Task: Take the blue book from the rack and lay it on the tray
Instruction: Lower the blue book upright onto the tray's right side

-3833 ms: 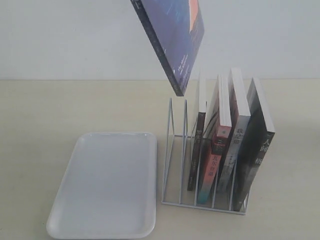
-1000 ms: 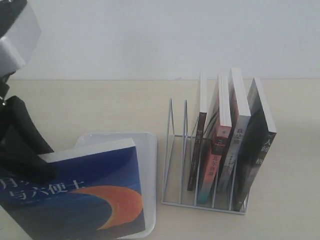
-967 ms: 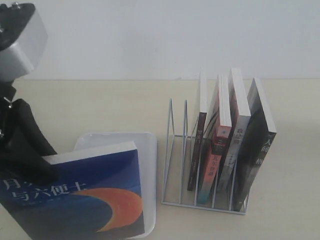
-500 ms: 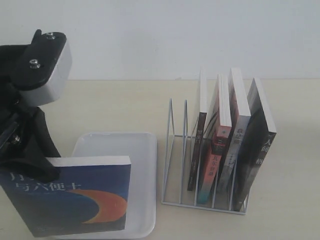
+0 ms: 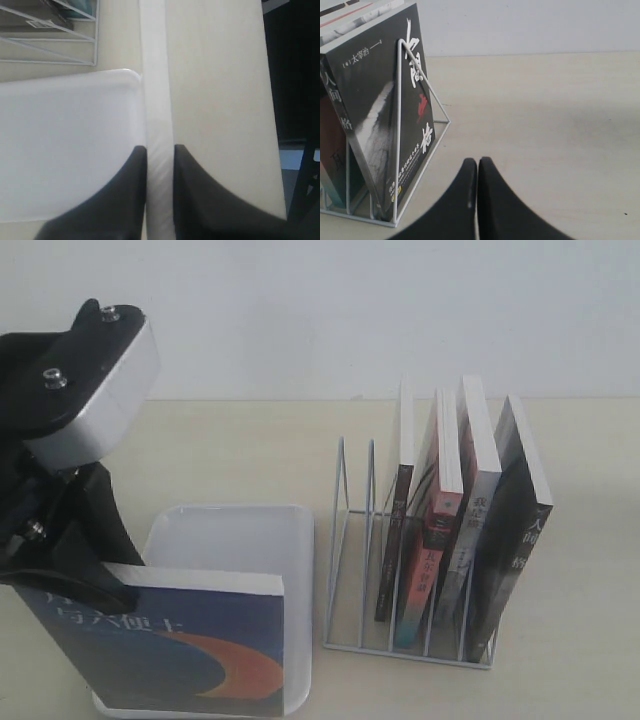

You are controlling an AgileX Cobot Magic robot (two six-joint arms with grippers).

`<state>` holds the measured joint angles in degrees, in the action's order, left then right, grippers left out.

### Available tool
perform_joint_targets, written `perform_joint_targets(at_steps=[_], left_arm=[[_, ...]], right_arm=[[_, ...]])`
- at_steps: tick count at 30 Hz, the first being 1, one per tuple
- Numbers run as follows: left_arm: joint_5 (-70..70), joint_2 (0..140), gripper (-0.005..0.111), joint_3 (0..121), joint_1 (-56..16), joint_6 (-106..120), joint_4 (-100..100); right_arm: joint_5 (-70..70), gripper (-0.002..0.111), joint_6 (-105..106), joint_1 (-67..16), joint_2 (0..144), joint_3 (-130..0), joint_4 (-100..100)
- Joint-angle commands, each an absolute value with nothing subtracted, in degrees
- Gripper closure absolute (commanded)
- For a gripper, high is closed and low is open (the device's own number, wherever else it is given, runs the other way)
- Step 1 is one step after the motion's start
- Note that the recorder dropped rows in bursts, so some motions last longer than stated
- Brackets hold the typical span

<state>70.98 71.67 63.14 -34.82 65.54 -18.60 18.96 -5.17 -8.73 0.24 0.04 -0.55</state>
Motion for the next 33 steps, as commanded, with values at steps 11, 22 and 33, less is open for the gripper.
perform_joint_targets(at_steps=[11,22,33], left_arm=[[70.0,75.0,0.103,63.6,-30.9,70.6,-21.7],[69.7,78.2,0.103,63.6,-29.9,70.9,-21.3],[70.0,78.4,0.103,65.2,-26.2,70.2,-23.6]], right_arm=[[18.5,0.108,-5.2,-8.6,0.0,0.0,-0.8],[18.5,0.108,-5.2,-8.6,0.0,0.0,-0.8],[18.5,0.108,-5.2,-8.6,0.0,0.0,-0.8]])
